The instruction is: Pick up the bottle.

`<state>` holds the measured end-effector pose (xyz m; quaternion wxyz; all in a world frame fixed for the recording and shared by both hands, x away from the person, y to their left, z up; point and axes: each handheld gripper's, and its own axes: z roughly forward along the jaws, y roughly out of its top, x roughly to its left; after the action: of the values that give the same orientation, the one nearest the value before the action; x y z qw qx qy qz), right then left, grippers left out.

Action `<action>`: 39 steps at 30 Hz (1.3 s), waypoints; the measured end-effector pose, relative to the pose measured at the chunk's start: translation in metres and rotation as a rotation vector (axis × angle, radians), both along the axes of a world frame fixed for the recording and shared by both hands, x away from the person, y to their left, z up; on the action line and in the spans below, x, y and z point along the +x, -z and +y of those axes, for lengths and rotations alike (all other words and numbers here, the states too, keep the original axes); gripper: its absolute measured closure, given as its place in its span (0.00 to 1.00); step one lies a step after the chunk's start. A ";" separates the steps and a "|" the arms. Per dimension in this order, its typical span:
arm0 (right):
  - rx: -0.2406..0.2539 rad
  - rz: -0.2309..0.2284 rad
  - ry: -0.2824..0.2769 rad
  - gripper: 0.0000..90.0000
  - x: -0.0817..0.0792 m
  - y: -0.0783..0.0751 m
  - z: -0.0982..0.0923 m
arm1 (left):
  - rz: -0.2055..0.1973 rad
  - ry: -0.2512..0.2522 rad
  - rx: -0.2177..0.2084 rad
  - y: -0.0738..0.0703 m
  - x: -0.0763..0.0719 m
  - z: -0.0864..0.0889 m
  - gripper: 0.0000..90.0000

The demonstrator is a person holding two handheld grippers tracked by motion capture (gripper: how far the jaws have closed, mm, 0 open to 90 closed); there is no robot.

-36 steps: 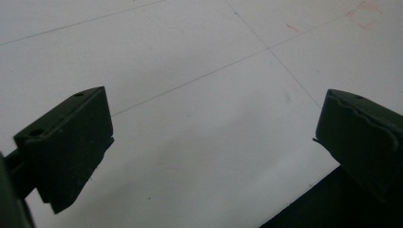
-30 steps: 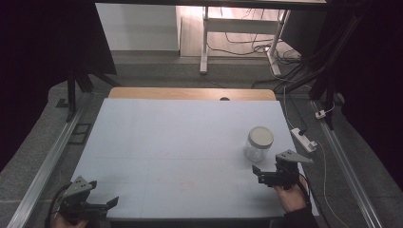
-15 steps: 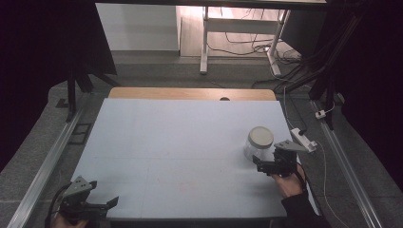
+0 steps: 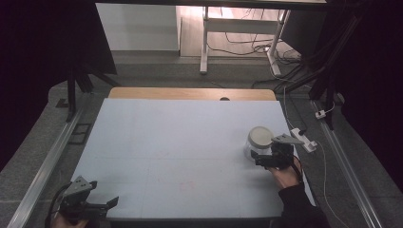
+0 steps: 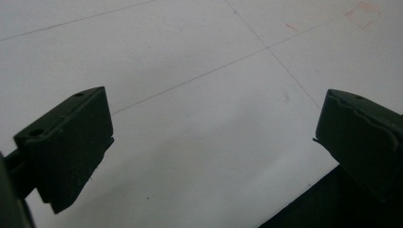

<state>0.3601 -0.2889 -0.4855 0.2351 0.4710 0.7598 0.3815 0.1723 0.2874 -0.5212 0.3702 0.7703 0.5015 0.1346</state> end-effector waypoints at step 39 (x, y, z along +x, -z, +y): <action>-0.023 -0.005 -0.028 0.07 0.024 0.010 0.010 | 0.007 0.001 0.007 0.000 0.000 0.000 0.00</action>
<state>0.3842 -0.2787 -0.4959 0.2371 0.4567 0.7702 0.3769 0.1721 0.2871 -0.5215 0.3658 0.7724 0.5017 0.1336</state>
